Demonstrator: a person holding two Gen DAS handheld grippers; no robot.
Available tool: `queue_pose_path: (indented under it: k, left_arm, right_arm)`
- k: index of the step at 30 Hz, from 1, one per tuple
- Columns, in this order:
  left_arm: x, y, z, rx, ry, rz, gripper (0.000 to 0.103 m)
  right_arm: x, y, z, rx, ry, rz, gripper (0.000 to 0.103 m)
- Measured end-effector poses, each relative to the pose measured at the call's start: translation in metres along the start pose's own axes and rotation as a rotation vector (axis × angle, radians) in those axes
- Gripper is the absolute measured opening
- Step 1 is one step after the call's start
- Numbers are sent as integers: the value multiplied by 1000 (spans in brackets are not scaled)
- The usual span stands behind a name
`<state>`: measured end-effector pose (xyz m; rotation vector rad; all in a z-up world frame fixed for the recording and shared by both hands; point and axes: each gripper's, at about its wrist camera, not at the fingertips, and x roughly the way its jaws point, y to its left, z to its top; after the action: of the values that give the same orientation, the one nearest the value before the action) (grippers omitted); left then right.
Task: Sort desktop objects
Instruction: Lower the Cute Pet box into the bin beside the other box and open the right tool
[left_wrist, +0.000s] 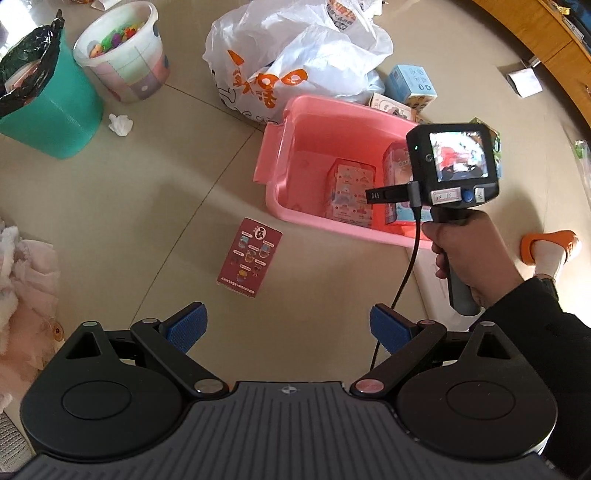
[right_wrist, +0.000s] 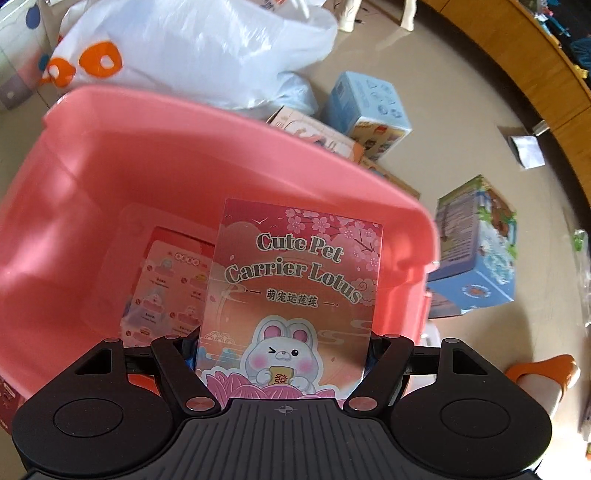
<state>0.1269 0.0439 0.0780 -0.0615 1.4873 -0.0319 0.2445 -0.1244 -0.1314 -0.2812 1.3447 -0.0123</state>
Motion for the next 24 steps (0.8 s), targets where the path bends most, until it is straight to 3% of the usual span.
queue_pose_path:
  k: [17, 24]
  left_arm:
    - [7, 0, 6, -17, 28, -5, 97]
    - [7, 0, 6, -12, 32, -9, 97]
  right_arm:
    - [29, 9, 2, 13, 90, -14, 69]
    - [36, 24, -7, -63, 103, -53, 69]
